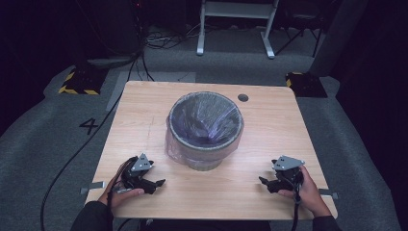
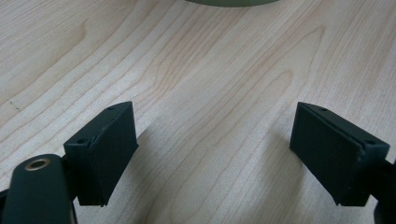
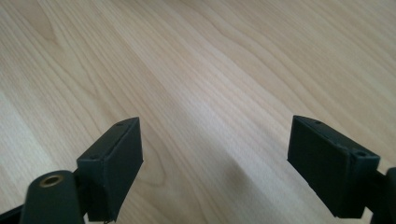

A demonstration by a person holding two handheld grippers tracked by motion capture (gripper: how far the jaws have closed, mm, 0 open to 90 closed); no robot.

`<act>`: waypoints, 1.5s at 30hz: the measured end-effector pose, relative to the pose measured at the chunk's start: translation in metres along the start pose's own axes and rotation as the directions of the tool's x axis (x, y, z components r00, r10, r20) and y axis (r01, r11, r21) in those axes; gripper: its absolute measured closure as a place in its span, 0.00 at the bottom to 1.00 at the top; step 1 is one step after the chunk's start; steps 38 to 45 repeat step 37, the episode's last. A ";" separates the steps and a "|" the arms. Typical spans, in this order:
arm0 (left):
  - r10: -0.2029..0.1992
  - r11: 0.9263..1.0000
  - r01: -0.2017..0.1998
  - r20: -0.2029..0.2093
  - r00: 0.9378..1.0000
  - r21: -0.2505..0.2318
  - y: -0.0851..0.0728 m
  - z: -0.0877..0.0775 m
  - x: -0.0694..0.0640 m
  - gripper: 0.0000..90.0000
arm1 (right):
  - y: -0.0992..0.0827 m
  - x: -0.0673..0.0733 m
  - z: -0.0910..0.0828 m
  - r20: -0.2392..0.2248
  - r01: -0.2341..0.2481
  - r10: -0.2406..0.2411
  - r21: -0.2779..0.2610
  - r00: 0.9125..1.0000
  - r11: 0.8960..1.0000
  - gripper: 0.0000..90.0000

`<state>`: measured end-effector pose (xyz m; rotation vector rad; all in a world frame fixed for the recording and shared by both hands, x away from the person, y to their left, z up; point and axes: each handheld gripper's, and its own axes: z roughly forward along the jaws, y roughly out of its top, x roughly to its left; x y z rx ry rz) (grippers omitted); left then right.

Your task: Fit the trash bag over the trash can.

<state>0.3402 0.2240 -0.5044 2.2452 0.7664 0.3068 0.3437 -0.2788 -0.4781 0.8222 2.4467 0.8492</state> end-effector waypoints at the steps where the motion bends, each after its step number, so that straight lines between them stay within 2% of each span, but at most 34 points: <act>1: 0.000 1.000 0.000 0.000 1.000 0.000 0.000 0.000 0.000 0.16 | -0.004 0.000 0.000 -0.003 -0.016 0.016 -0.007 1.000 1.000 0.20; 7: 0.000 1.000 0.000 0.000 1.000 0.000 0.000 0.000 0.000 0.16 | -0.023 -0.006 -0.004 -0.032 -0.096 0.094 -0.052 0.995 0.994 0.20; 12: 0.002 1.000 -0.002 -0.001 1.000 0.000 0.000 0.000 0.000 0.16 | -0.039 -0.011 -0.006 -0.056 -0.188 0.184 -0.076 0.981 0.979 0.21; 16: 0.002 1.000 -0.002 0.000 1.000 -0.001 0.000 0.000 0.000 0.16 | -0.049 -0.011 -0.006 -0.055 -0.231 0.227 -0.081 0.972 0.970 0.21; 20: 0.002 1.000 -0.002 0.000 1.000 0.000 0.000 0.000 0.000 0.16 | -0.053 -0.011 -0.010 -0.016 -0.255 0.254 -0.080 0.967 0.964 0.21; 25: 0.002 1.000 -0.002 -0.001 1.000 0.000 0.000 0.000 0.000 0.16 | -0.054 -0.011 -0.011 0.000 -0.267 0.268 -0.076 0.964 0.961 0.18; 45: 0.002 1.000 -0.002 0.002 1.000 -0.001 0.000 0.000 0.000 0.16 | -0.054 -0.012 -0.010 -0.002 -0.265 0.266 -0.072 0.964 0.962 0.17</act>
